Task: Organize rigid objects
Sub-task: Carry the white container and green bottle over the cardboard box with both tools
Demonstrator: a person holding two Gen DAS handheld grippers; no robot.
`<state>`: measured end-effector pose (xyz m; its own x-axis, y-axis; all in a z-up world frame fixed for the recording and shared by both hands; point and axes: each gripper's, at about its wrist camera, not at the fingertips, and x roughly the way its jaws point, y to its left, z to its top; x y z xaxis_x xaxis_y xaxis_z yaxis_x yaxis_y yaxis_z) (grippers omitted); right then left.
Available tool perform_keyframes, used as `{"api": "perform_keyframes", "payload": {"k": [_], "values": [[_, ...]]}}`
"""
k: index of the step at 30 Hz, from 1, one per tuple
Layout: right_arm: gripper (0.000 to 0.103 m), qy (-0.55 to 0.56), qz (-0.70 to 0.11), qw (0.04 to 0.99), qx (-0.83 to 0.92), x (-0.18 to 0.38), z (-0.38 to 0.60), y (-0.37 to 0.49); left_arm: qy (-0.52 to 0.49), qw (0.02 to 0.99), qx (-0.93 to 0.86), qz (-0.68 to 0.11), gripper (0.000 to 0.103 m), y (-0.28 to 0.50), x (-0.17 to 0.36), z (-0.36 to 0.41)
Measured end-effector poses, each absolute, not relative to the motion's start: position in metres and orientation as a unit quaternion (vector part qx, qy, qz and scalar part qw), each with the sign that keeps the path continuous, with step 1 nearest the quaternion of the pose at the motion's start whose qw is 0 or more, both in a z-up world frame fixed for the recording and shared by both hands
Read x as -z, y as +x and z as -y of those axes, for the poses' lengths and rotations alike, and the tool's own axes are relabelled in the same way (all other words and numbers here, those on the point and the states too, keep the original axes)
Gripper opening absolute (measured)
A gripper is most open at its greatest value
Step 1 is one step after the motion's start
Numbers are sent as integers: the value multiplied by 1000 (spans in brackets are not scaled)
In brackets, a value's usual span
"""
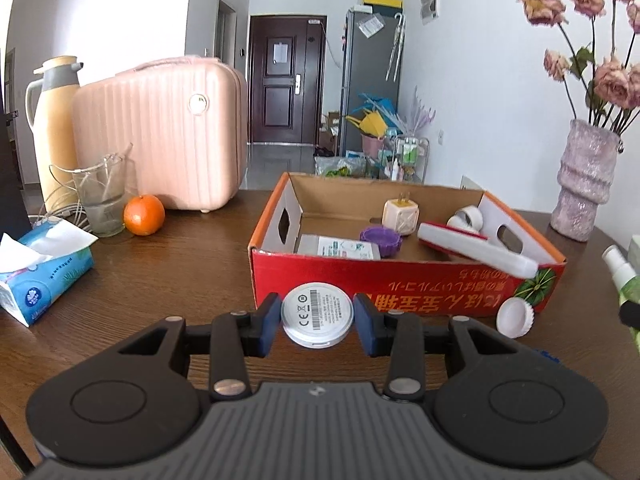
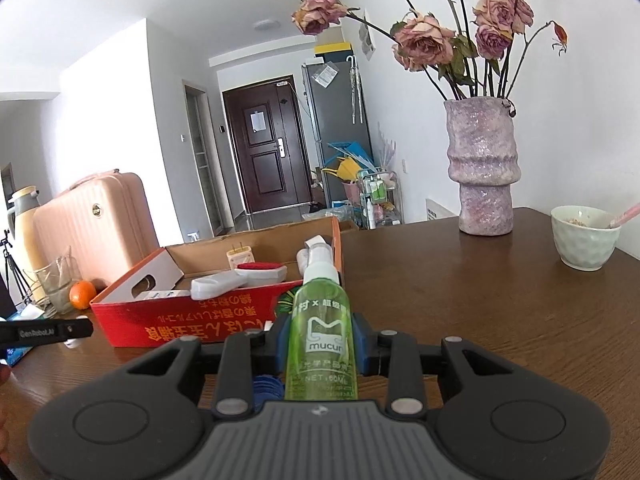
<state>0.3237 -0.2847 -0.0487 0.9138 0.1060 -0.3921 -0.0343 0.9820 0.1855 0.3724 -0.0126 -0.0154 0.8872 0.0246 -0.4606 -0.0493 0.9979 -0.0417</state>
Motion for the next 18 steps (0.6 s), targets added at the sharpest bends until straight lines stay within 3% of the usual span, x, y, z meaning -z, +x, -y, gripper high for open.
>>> {"api": "perform_keyframes", "payload": {"k": [18], "values": [[30, 101, -180, 976, -62, 40, 258, 299, -48, 978, -7, -202, 40, 331, -4, 13]]}}
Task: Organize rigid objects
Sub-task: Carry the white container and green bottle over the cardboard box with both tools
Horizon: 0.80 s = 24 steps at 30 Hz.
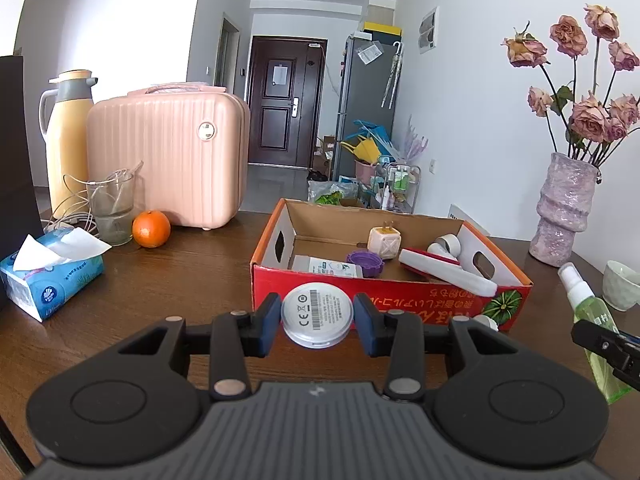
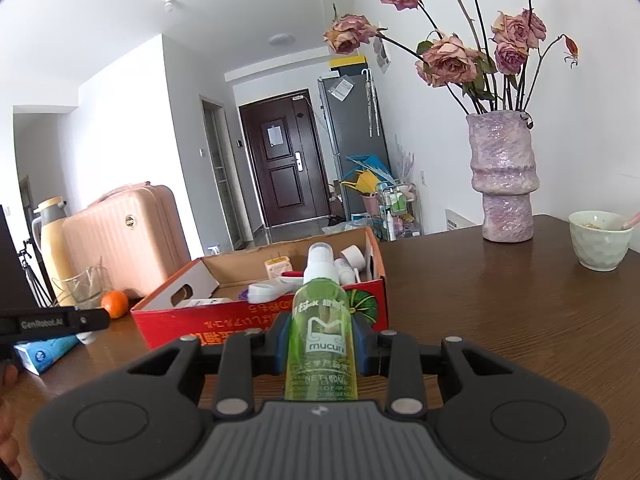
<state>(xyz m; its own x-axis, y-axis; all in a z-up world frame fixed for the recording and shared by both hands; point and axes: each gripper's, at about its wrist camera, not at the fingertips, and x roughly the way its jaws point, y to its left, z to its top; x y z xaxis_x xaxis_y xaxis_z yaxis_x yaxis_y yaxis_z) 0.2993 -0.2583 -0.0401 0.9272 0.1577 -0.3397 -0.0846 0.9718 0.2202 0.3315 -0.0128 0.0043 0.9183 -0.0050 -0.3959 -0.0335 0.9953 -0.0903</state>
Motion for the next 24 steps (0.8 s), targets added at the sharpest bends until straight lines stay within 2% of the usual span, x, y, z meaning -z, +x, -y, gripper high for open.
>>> {"api": "perform_keyframes", "payload": {"k": [13, 24], "values": [[30, 112, -177, 975, -72, 37, 251, 298, -39, 981, 11, -190, 40, 318, -12, 22], [30, 112, -168, 977, -72, 22, 245, 328, -43, 980, 17, -191, 40, 346, -26, 27]]}}
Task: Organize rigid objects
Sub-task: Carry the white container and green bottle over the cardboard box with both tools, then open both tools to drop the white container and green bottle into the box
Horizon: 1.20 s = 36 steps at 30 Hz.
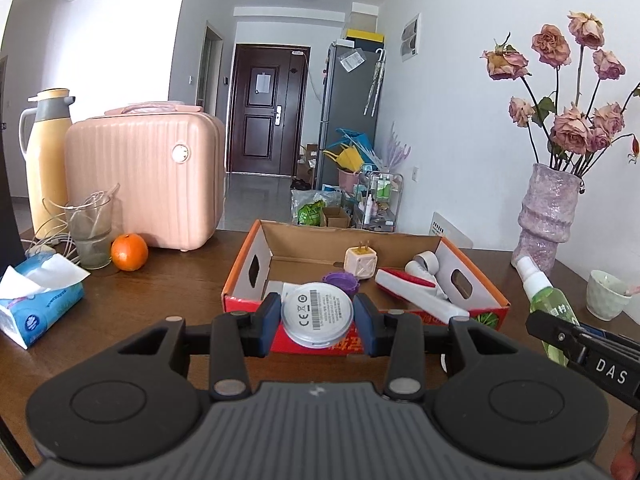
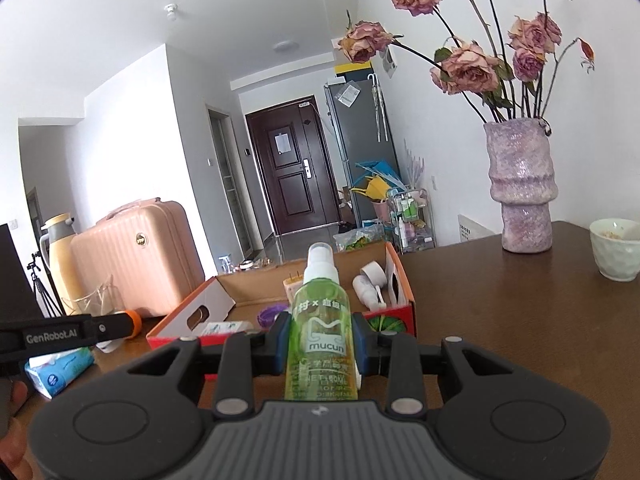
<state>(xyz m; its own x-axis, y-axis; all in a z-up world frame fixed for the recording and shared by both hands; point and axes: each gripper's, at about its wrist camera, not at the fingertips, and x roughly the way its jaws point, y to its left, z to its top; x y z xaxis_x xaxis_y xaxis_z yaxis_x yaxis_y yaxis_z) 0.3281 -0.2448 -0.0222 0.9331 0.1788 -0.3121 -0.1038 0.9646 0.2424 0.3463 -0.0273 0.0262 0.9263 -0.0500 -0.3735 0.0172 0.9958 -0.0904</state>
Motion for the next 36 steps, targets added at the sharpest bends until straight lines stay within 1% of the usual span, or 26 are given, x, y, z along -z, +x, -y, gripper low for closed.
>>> {"api": "perform_keyframes", "payload": {"k": [11, 36], "values": [[30, 112, -158, 978, -70, 17, 237, 379, -44, 982, 11, -186, 40, 388, -28, 35], [30, 116, -185, 974, -66, 33, 240, 493, -41, 978, 2, -207, 40, 498, -10, 49]]}}
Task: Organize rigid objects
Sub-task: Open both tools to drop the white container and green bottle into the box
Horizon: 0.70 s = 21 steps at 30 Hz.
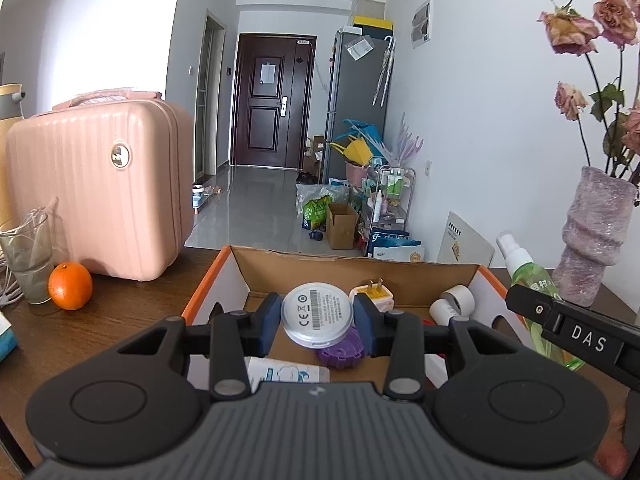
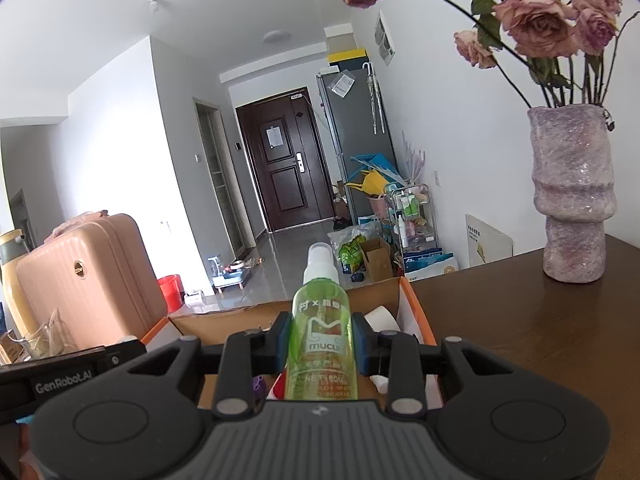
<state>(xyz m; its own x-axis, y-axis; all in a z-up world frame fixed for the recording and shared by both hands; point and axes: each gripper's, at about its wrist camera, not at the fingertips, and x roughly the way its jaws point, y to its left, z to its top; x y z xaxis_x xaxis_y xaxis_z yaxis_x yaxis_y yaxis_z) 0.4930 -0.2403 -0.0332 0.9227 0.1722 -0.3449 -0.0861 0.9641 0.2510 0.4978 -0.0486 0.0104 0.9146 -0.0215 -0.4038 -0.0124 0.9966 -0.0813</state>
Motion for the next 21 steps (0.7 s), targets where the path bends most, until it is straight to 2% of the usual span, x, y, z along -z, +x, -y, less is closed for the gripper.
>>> {"api": "perform_keyframes", "payload": {"k": [21], "values": [[30, 73, -218, 970, -84, 41, 228, 529, -14, 974, -14, -225, 40, 539, 7, 44]]}}
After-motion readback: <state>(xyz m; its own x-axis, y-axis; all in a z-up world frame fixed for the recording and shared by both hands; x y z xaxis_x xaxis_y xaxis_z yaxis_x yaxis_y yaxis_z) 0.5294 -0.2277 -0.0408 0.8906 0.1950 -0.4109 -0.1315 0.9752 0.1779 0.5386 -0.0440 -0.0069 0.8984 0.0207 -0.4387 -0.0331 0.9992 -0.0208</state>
